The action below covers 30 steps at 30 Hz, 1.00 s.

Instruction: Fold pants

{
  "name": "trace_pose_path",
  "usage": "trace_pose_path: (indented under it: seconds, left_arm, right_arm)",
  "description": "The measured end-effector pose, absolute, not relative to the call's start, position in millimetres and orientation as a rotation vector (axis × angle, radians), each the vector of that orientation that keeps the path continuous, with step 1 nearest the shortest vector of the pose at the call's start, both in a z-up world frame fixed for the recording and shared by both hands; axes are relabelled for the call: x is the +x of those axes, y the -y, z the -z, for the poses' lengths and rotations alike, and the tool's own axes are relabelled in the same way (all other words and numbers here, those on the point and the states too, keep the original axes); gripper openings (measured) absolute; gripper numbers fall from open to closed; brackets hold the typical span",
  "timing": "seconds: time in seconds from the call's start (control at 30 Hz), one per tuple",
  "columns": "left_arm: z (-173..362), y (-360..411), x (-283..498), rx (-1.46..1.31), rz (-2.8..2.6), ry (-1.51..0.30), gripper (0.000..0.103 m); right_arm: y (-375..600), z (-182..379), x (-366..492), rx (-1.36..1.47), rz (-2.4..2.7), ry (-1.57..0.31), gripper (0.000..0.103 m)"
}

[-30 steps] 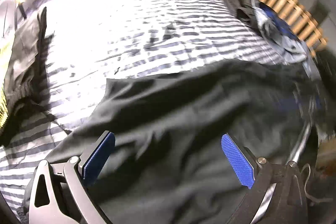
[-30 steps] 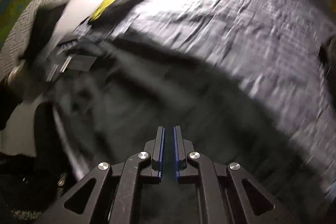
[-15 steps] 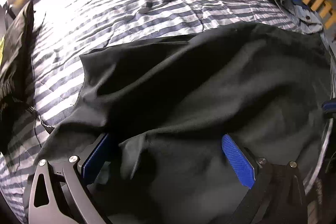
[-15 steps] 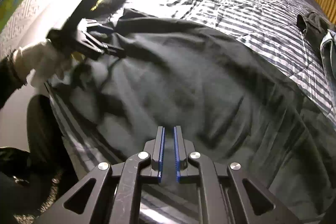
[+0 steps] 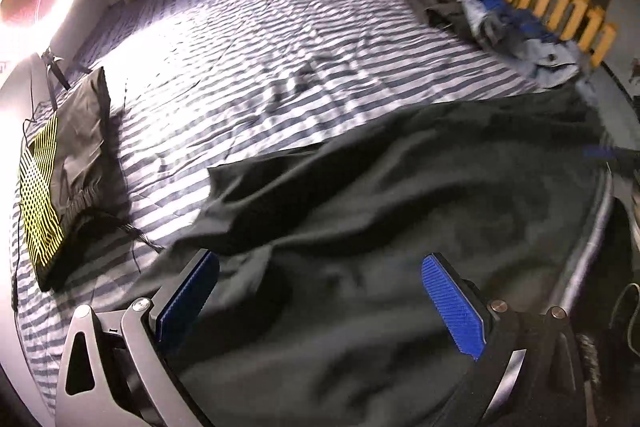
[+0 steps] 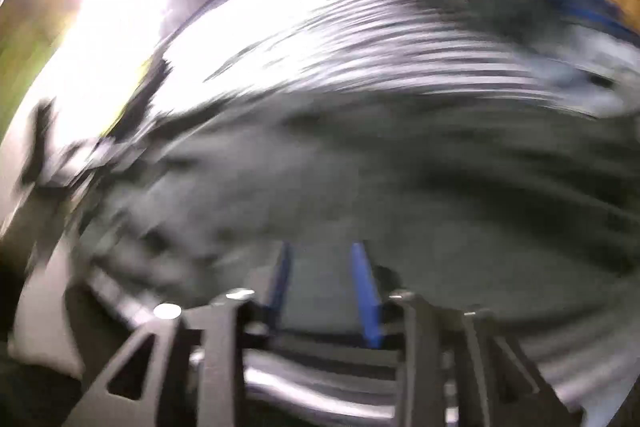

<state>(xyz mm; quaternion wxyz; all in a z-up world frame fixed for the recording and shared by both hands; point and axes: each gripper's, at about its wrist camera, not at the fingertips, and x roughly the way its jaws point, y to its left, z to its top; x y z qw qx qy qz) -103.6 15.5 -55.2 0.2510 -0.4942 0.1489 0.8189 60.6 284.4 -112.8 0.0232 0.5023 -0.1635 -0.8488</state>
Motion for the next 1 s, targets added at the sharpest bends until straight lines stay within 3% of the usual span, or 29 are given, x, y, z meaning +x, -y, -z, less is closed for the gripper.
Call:
trace_pose_path:
  seconds: [0.2, 0.37, 0.53, 0.77, 0.87, 1.0]
  left_arm:
    - [40.7, -34.0, -70.2, -1.319, -2.199, -0.406, 0.102]
    - [40.1, -47.0, -64.3, -1.337, -2.189, -0.414, 0.102]
    - [37.4, -48.9, -61.8, -1.35, -2.195, -0.411, 0.102]
    - [34.4, -43.7, -57.3, -1.347, -2.208, -0.438, 0.102]
    - [32.2, -36.7, -57.2, -1.344, -2.233, -0.423, 0.102]
    - [29.1, -22.0, -57.6, -1.345, -2.266, -0.397, 0.102]
  right_arm:
    - [-427.5, 117.8, 124.1, 1.582, 2.955, 0.951, 0.042]
    - [-489.4, 139.9, 138.5, 1.436, 2.815, 1.376, 0.044]
    - [-497.1, 158.1, 121.9, 1.456, 2.752, 1.397, 0.044]
    - [-483.5, 167.6, 103.6, 1.449, 2.824, 1.278, 0.044]
    - [-483.3, 171.6, 102.2, 1.431, 2.794, 1.305, 0.011]
    - [-477.6, 160.9, 109.7, 1.357, 2.829, 1.339, 0.009]
